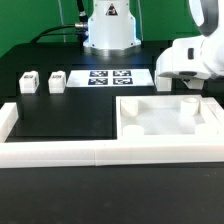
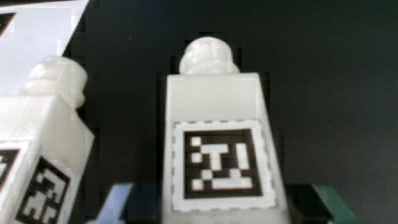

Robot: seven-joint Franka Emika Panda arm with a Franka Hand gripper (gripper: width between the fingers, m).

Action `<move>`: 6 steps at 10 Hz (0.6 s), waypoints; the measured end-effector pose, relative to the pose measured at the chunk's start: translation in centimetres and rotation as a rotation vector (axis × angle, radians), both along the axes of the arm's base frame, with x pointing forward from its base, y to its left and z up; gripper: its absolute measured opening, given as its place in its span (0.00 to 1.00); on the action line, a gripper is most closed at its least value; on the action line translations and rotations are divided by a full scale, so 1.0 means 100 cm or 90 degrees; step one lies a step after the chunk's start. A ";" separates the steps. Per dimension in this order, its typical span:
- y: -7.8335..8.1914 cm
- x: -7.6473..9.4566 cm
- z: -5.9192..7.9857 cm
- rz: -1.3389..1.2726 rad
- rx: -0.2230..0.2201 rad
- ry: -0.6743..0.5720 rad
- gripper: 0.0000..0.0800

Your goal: Assemble square table

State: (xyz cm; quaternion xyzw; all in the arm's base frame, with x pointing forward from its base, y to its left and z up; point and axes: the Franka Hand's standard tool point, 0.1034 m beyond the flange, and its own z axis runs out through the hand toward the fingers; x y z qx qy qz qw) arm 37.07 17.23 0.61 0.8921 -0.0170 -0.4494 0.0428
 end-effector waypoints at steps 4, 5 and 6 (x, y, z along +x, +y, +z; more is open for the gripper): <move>0.000 0.000 0.000 0.000 0.000 0.000 0.36; -0.004 0.007 0.005 0.000 0.006 0.000 0.36; -0.016 0.037 0.038 -0.017 0.014 -0.040 0.36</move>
Offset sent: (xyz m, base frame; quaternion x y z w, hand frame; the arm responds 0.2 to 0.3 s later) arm 0.0000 0.0000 0.0000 0.0000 0.0000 0.0000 1.0000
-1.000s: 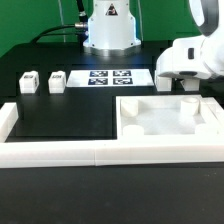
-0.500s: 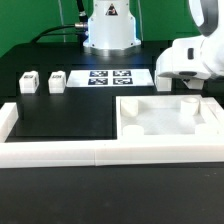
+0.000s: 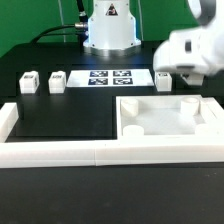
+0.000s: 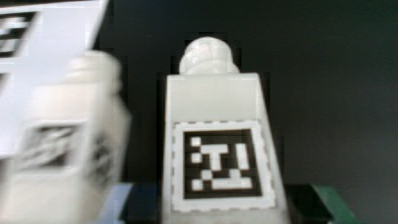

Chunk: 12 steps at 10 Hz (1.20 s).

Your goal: Assemble square table

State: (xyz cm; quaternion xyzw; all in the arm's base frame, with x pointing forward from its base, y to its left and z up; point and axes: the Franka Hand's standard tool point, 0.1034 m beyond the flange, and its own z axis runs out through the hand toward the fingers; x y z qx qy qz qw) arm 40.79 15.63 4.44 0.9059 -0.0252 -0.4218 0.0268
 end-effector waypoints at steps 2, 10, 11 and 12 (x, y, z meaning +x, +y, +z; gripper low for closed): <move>-0.013 0.021 0.048 0.014 0.012 -0.047 0.36; -0.028 0.100 0.103 0.016 0.025 -0.314 0.36; -0.029 0.121 0.108 0.021 0.013 -0.411 0.36; -0.026 0.108 0.103 0.025 0.021 -0.443 0.36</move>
Offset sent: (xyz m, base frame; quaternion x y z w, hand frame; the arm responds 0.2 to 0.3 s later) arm 0.0000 0.0000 0.0000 0.0000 0.0000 0.0000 1.0000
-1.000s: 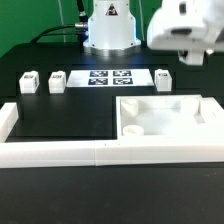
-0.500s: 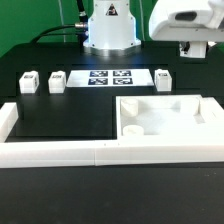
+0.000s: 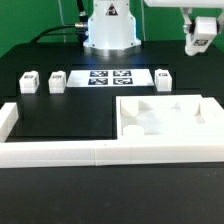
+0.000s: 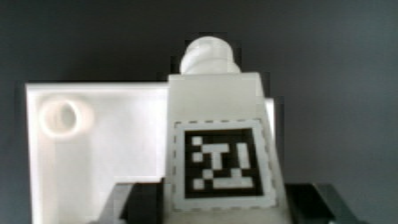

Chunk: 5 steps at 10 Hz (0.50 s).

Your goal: Assemble square table

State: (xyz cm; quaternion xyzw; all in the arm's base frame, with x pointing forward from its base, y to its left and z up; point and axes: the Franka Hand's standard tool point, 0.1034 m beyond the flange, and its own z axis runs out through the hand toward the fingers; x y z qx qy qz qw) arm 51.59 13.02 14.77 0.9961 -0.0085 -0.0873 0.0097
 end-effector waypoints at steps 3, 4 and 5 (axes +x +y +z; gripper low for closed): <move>0.007 0.003 -0.003 0.003 0.026 -0.122 0.36; 0.009 0.005 -0.003 0.004 0.035 -0.161 0.36; 0.011 0.012 -0.003 0.005 0.047 -0.211 0.36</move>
Offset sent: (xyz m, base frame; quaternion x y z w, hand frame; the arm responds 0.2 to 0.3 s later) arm 0.0000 0.0000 0.0000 0.0000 0.1296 0.0000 0.9916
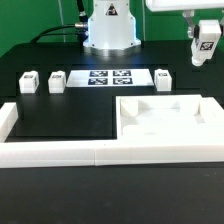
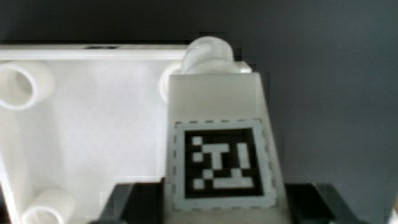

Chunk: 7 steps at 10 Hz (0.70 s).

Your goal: Assemble square table

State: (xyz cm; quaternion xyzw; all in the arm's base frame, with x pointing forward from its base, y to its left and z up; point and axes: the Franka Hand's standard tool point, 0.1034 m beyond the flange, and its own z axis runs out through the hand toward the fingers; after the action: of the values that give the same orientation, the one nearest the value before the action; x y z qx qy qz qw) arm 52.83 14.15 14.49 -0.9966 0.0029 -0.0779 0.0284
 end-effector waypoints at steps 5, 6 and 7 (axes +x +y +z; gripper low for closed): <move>-0.001 0.070 0.022 -0.013 0.040 -0.208 0.36; -0.002 0.065 0.017 -0.010 0.036 -0.192 0.36; -0.002 0.066 0.018 -0.013 0.038 -0.194 0.36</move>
Offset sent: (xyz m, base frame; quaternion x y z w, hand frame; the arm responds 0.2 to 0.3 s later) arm 0.0456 -0.0332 0.0244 -0.0758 0.1785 -0.0617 0.9791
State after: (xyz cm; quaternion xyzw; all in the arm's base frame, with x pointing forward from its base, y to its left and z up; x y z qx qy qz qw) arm 59.46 13.94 16.25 -0.9719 0.0109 -0.2281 0.0572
